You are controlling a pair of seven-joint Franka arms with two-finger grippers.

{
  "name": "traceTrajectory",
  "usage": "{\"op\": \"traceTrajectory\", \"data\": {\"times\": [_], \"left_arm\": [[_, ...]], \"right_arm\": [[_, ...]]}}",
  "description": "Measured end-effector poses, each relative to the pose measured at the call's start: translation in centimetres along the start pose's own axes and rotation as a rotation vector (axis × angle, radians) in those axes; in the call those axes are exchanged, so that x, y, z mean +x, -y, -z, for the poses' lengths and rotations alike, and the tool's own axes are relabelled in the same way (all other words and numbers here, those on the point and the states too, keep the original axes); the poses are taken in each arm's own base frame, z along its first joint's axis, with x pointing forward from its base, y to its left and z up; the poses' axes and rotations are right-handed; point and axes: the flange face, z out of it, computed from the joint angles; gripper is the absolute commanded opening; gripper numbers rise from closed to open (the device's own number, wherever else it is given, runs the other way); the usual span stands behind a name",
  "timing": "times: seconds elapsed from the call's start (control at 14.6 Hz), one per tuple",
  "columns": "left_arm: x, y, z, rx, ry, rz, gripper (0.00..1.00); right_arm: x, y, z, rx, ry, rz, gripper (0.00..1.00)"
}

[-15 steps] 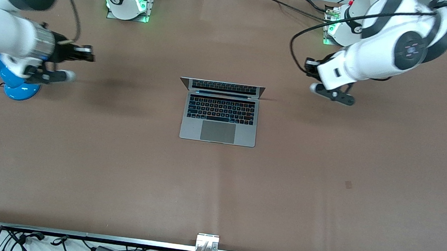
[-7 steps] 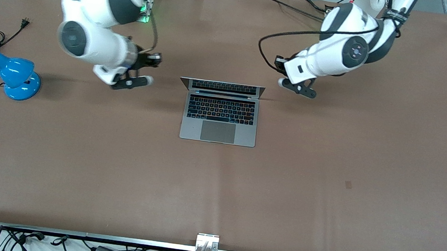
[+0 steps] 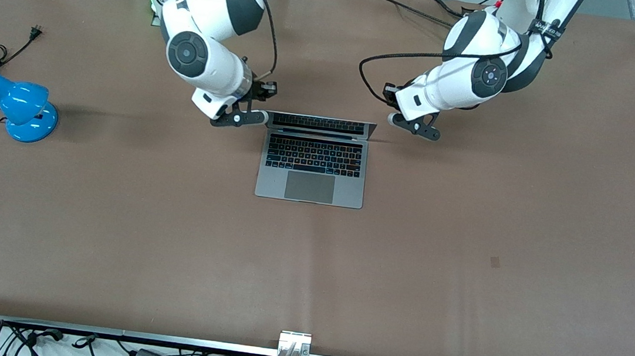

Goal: Close laptop with both arms from behind
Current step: 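Place both grippers behind the laptop screen's back edge, then push the screen down onto the keyboard with both grippers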

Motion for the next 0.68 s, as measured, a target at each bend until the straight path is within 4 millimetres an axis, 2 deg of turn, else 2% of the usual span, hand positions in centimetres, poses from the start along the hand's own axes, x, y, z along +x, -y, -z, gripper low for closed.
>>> {"op": "traceTrajectory", "data": {"times": [0.34,0.55,0.68], "left_arm": [[1.4,-1.1,-1.9,-0.023,-0.084,-0.013,0.0],[2.9,-0.7,-3.7,-0.048,-0.079,0.006,0.0],[3.9,-0.4,-4.1,-0.064,-0.099,0.018,0.0]], "right_arm": [[2.0,0.8,0.0,0.012,-0.037,-0.012,0.0],[3.0,1.0,-0.1,0.021,-0.069,-0.022,0.0],[3.5,1.0,-0.2,0.026,-0.087,-0.026,0.0]]}}
